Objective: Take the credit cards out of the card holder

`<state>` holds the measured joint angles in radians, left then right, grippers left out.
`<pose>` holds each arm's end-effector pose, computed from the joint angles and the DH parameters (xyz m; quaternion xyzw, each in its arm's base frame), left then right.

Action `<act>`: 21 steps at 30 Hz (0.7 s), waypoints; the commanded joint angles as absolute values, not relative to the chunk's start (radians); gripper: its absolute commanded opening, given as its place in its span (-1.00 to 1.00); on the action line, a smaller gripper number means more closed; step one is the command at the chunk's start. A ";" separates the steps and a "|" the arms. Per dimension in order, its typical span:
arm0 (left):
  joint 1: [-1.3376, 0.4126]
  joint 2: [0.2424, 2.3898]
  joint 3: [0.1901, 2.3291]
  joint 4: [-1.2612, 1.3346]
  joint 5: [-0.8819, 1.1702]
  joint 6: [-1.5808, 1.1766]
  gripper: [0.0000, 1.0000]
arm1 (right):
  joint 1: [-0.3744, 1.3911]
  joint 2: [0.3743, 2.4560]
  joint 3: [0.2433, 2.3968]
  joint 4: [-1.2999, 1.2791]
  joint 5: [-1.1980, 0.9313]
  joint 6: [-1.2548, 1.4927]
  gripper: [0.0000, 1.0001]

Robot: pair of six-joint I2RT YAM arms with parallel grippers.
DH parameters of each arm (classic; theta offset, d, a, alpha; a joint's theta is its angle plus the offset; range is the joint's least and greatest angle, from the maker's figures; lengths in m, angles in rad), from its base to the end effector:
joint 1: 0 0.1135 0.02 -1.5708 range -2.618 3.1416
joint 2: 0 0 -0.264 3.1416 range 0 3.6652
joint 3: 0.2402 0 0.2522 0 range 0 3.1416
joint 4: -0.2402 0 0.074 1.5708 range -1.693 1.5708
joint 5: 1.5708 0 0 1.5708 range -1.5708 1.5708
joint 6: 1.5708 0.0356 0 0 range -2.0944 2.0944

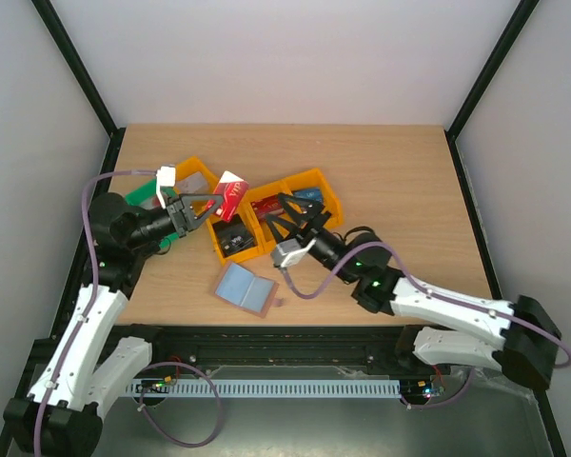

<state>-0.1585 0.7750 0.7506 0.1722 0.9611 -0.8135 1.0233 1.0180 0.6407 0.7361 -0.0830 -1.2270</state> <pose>0.1643 -0.0558 0.3661 0.1453 0.6609 -0.5806 0.4528 0.1191 0.2011 0.3422 -0.5282 0.2145 -0.0600 0.8194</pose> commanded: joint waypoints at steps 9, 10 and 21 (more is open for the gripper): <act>-0.162 0.813 0.736 0.253 0.999 -0.945 -0.96 | 1.108 1.274 0.760 1.006 -0.109 -1.801 0.28; -0.163 0.817 0.738 0.248 1.003 -0.940 -0.96 | 1.108 1.293 0.771 1.011 -0.110 -1.818 0.27; -0.167 0.817 0.737 0.232 1.028 -0.923 -0.96 | 1.105 1.396 0.837 1.062 -0.093 -1.883 -0.11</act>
<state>-0.1635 0.8234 0.7441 0.2256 0.9997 -0.9260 1.1019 1.3941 0.7971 0.9527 -0.0864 -1.8393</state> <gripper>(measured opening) 0.025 0.576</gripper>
